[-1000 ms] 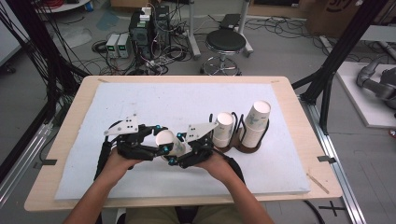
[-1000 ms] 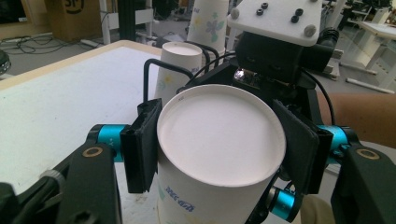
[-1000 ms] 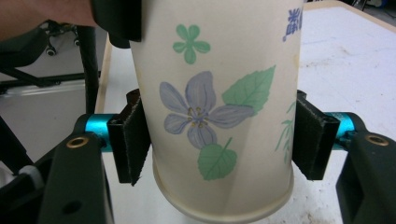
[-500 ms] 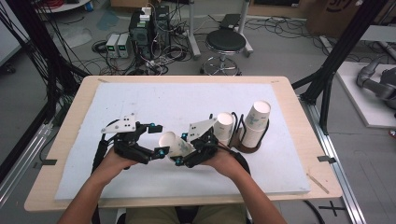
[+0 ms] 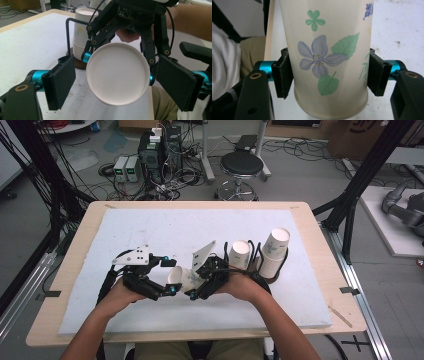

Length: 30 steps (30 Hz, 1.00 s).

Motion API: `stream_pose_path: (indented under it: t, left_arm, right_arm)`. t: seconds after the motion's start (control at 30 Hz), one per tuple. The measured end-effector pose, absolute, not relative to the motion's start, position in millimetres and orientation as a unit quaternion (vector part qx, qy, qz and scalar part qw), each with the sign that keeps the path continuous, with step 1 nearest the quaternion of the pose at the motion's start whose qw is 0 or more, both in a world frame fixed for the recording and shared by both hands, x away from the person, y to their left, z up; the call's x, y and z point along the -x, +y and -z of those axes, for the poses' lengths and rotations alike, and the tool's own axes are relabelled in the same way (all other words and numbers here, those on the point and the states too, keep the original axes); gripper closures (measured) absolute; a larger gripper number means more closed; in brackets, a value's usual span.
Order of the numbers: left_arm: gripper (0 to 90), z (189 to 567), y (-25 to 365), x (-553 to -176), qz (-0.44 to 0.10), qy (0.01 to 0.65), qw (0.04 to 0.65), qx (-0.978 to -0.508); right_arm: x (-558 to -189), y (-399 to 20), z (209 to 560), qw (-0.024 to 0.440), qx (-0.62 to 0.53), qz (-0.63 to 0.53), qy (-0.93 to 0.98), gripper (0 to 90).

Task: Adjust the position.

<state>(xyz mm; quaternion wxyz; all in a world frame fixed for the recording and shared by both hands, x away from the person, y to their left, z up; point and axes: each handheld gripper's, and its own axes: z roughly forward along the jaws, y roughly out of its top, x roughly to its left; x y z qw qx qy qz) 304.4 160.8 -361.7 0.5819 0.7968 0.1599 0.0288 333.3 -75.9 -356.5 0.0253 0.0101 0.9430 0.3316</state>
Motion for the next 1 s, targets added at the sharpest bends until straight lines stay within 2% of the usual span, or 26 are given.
stream_pose_path:
  t: [0.5,0.87,1.0]
  left_arm:
    - [21.5,369,152,-304,-0.006,0.141,0.546,-0.826]
    - [34.5,371,150,-305,0.002,0.127,0.533,-0.837]
    - [35.1,372,149,-305,0.004,0.123,0.530,-0.839]
  right_arm:
    - [-330,-60,350,0.012,0.020,-0.250,0.968,32.8]
    - [-326,-58,352,0.013,0.023,-0.227,0.974,32.6]
    - [-325,-58,353,0.010,0.023,-0.223,0.974,32.7]
